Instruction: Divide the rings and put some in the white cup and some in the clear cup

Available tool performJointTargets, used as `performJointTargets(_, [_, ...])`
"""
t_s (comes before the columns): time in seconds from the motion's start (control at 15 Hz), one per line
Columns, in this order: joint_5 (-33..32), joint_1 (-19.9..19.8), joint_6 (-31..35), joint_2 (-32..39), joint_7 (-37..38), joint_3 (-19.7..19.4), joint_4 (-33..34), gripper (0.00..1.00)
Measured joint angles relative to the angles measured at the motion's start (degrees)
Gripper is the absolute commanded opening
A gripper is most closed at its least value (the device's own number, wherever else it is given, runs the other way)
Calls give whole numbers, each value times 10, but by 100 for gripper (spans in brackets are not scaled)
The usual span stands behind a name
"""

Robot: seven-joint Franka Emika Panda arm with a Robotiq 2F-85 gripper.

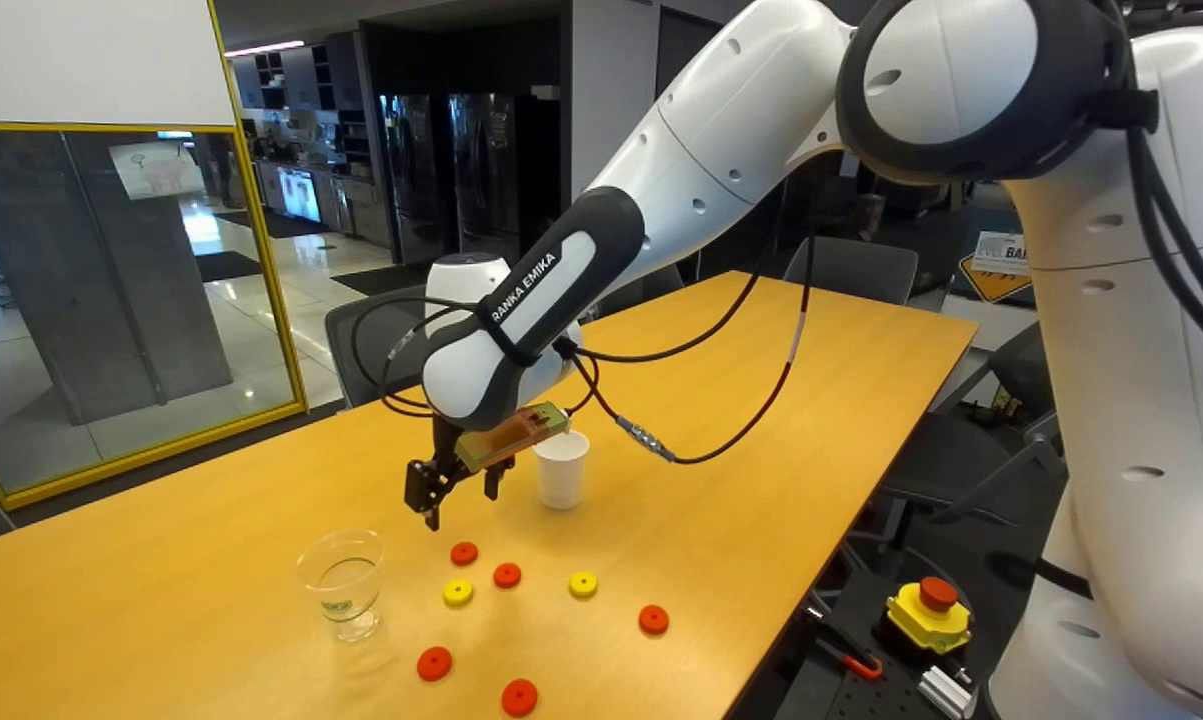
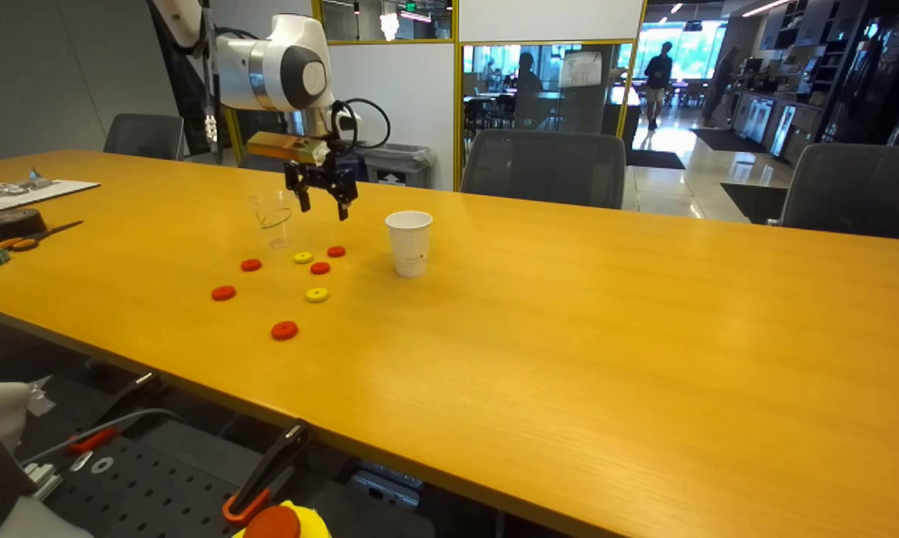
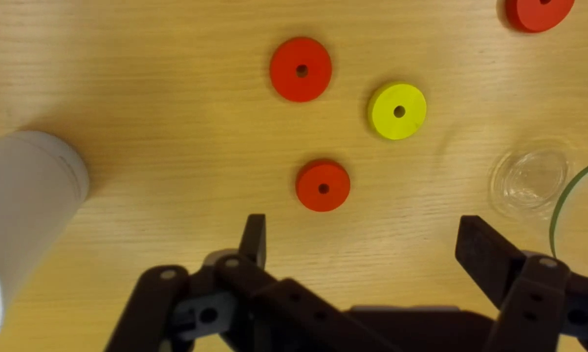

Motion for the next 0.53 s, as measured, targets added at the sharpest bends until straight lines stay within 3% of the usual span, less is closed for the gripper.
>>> performJointTargets(0.53, [1,34,28,51,56,-36,17,100])
